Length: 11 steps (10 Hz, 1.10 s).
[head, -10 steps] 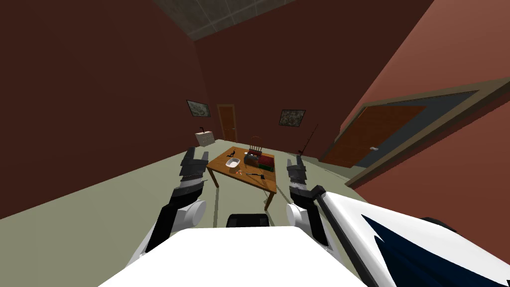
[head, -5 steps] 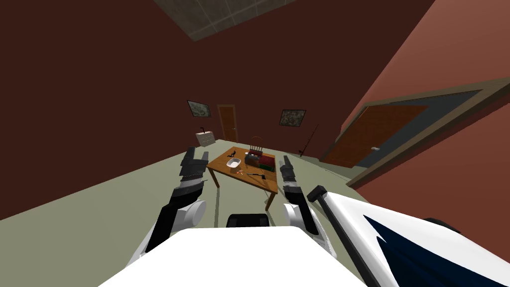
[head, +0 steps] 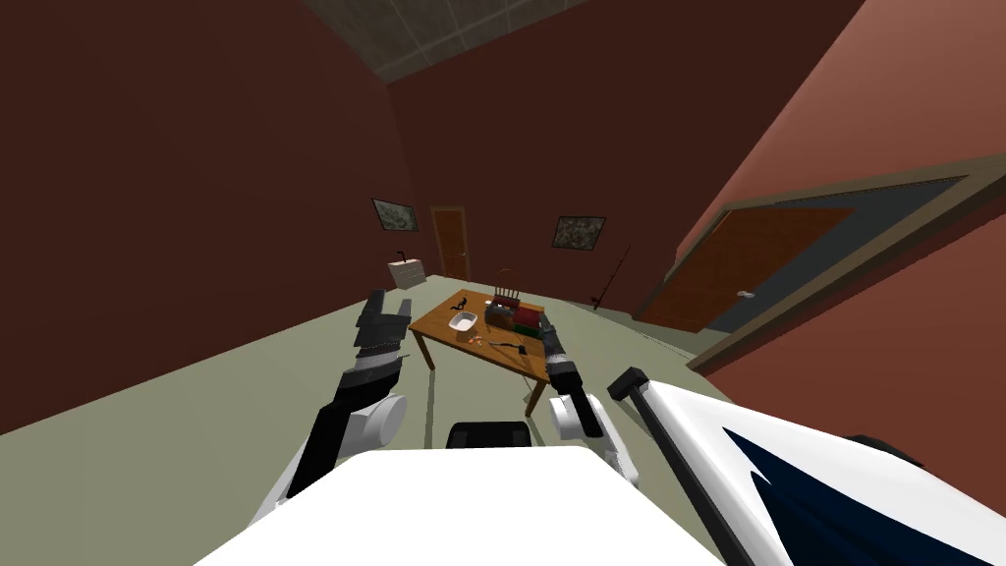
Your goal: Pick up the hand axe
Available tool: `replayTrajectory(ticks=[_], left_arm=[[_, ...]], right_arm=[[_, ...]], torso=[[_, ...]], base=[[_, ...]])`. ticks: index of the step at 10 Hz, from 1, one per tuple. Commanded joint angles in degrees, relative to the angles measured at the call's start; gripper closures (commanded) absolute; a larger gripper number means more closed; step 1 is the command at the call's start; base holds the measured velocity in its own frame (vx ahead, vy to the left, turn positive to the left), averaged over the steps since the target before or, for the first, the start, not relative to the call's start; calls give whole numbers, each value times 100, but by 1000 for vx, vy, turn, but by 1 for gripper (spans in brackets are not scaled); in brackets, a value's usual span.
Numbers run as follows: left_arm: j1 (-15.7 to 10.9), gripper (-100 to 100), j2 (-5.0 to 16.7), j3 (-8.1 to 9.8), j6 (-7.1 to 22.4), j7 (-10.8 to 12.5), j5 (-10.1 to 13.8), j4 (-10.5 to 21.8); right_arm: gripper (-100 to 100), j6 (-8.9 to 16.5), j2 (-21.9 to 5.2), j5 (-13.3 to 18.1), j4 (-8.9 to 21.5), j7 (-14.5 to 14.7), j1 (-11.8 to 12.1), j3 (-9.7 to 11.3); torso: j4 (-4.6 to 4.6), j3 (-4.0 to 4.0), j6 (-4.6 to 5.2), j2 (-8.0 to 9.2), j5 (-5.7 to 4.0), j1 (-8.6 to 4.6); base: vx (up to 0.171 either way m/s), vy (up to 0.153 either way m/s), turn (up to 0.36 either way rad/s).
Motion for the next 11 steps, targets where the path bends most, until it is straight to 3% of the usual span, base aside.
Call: replayTrajectory(ticks=[1,2,3,4,5,6,9,10,11], left_arm=[[0,0,0,0,0,0,0,0],[0,0,0,0,0,0,0,0],[0,0,0,0,0,0,0,0],[0,0,0,0,0,0,0,0],[0,0,0,0,0,0,0,0],[0,0,0,0,0,0,0,0],[0,0,0,0,0,0,0,0],[0,0,0,0,0,0,0,0],[0,0,0,0,0,0,0,0]], right_arm=[[-100,286,-164,270,286,224,-157,175],[-100,452,-239,434,481,393,-288,322],[-100,513,-239,480,517,393,-288,322],[-100,742,-313,686,741,568,-427,474],[-100,742,-313,698,741,568,-427,474],[-100,945,-384,923,976,748,-569,630],[-100,1218,-452,1154,1221,933,-713,792],[-100,1463,-513,1388,1410,1121,-858,958],[-100,1463,-513,1388,1475,1121,-858,958]], torso=[[0,0,0,0,0,0],[-1,-2,0,-4,0,1],[-2,-5,0,-9,0,2],[-1,-3,1,-5,0,-2],[-1,-2,1,-3,-1,-4],[0,0,2,-1,-1,-5],[0,-1,1,-2,-1,-3],[0,0,2,0,0,-4],[0,0,0,-1,0,-2]], base=[[22,30,33],[36,33,36],[25,19,16],[18,12,30],[14,10,15],[21,13,34],[16,15,23],[13,20,36],[10,15,23]])
